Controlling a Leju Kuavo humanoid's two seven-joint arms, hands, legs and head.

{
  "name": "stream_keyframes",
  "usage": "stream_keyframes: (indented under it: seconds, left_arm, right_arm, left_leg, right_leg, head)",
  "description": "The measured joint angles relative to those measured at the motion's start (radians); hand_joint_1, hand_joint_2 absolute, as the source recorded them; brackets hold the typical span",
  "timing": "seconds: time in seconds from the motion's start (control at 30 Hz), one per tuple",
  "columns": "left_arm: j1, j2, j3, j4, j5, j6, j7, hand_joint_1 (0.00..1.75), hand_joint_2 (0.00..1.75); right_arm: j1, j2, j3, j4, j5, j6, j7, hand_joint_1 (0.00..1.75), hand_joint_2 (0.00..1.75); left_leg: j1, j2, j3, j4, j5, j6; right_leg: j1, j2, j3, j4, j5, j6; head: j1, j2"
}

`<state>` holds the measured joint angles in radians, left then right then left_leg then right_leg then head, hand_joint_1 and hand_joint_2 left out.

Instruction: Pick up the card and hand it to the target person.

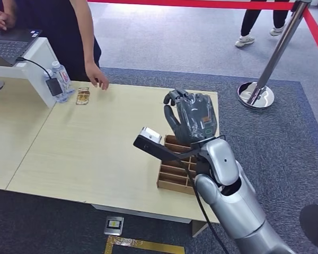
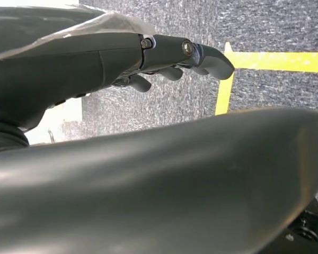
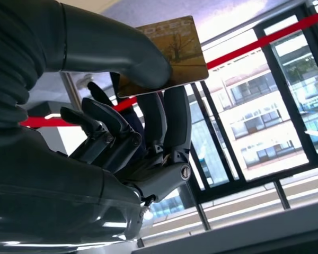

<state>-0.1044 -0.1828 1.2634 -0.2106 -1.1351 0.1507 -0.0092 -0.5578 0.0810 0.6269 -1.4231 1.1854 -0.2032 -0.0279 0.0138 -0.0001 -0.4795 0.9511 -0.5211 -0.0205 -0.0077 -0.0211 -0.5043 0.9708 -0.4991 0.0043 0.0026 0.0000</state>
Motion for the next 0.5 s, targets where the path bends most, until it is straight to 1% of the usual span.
stream_keyframes:
  seconds: [0.17,0.3,0.5]
  left_arm:
    - [-0.001,-0.005,0.0,0.0,-0.008,-0.001,0.001,0.0,0.0]
    - [-0.001,-0.007,-0.006,0.0,-0.035,-0.004,0.006,0.0,0.0]
    - [-0.001,-0.007,-0.022,0.0,-0.066,-0.018,0.006,0.0,0.0]
  right_arm:
    - [-0.094,0.082,0.019,0.087,0.007,-0.044,0.004,1.75,1.75]
    - [-0.164,0.139,0.018,0.191,0.009,-0.087,0.015,1.75,1.75]
    - [-0.222,0.164,-0.002,0.314,0.023,-0.124,0.02,1.75,1.75]
  left_leg:
    - [0.0,0.0,0.0,0.0,0.0,0.0]
    - [0.0,0.0,0.0,0.0,0.0,0.0]
    - [0.0,0.0,0.0,0.0,0.0,0.0]
  right_leg:
    - [0.0,0.0,0.0,0.0,0.0,0.0]
    - [0.0,0.0,0.0,0.0,0.0,0.0]
    - [0.0,0.0,0.0,0.0,0.0,0.0]
  head:
    - [0.0,0.0]
    - [0.0,0.0]
    - [0.0,0.0]
